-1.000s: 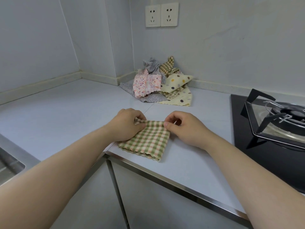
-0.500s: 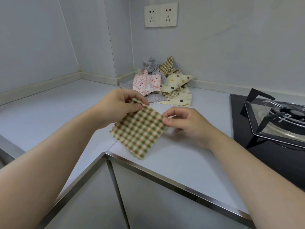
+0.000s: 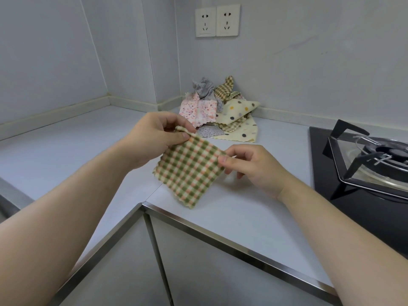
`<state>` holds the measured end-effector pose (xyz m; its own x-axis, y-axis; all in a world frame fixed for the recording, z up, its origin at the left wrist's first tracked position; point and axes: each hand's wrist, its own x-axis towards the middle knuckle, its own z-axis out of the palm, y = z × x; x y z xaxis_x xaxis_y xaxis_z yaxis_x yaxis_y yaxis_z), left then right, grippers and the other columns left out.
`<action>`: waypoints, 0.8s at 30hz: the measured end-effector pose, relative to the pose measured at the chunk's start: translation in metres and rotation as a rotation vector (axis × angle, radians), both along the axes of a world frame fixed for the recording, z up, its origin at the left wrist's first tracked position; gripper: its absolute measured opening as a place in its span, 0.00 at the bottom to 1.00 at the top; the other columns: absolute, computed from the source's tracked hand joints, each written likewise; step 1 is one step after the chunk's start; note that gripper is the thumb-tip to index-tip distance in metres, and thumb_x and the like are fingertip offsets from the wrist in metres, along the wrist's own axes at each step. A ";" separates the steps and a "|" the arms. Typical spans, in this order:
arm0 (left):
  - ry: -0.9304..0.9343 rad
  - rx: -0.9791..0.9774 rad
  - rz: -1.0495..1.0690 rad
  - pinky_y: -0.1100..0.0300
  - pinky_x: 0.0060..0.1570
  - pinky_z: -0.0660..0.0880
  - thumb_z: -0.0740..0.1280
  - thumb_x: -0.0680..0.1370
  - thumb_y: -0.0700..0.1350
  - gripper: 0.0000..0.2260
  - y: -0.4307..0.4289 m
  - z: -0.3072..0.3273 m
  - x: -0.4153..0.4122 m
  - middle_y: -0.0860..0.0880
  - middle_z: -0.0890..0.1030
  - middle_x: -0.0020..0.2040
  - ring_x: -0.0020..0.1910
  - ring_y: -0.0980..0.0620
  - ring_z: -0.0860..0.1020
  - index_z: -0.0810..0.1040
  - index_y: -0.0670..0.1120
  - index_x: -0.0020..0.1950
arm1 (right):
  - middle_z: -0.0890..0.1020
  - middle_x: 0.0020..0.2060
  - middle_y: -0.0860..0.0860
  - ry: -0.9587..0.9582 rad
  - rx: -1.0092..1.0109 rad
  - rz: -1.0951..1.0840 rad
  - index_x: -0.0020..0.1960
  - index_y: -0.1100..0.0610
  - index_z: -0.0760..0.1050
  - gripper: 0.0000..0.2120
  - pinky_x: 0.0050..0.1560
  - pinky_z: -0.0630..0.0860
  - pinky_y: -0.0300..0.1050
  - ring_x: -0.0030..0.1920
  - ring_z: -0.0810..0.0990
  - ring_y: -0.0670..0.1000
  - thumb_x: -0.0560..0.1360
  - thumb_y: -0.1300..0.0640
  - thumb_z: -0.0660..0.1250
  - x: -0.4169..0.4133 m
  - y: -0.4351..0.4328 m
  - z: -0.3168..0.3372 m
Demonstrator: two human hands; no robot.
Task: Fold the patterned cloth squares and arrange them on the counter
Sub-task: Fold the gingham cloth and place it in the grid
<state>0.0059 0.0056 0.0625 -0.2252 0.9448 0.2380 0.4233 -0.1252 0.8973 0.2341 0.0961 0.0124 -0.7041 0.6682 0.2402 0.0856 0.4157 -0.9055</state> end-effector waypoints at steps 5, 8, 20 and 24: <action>-0.072 0.094 0.042 0.68 0.43 0.75 0.71 0.77 0.30 0.13 0.002 -0.002 0.008 0.47 0.81 0.45 0.41 0.55 0.79 0.82 0.44 0.57 | 0.80 0.39 0.63 0.147 0.073 -0.055 0.40 0.58 0.80 0.19 0.38 0.71 0.61 0.39 0.72 0.56 0.71 0.41 0.73 -0.001 -0.006 0.007; -0.182 0.030 0.113 0.67 0.50 0.77 0.74 0.75 0.34 0.15 0.007 -0.006 0.010 0.45 0.83 0.50 0.46 0.54 0.82 0.82 0.44 0.61 | 0.79 0.36 0.52 0.222 0.090 -0.157 0.42 0.60 0.77 0.15 0.40 0.75 0.63 0.37 0.74 0.54 0.74 0.48 0.73 -0.002 -0.006 0.008; 0.011 0.247 0.295 0.61 0.44 0.74 0.68 0.81 0.47 0.03 0.011 -0.019 0.034 0.56 0.82 0.41 0.41 0.57 0.78 0.79 0.54 0.49 | 0.82 0.38 0.51 0.122 0.266 -0.211 0.43 0.57 0.77 0.12 0.44 0.76 0.51 0.40 0.80 0.52 0.78 0.49 0.73 -0.001 -0.004 0.005; 0.225 0.354 0.338 0.65 0.45 0.73 0.65 0.83 0.49 0.02 0.005 -0.017 0.033 0.57 0.81 0.45 0.44 0.60 0.77 0.77 0.55 0.54 | 0.83 0.39 0.47 0.038 0.243 -0.062 0.45 0.57 0.81 0.10 0.44 0.74 0.42 0.41 0.80 0.46 0.78 0.50 0.72 -0.001 -0.011 0.006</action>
<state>0.0391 0.0104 0.0455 -0.4092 0.6821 0.6061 0.6694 -0.2270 0.7074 0.2329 0.0855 0.0184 -0.6510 0.6292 0.4247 0.0853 0.6166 -0.7827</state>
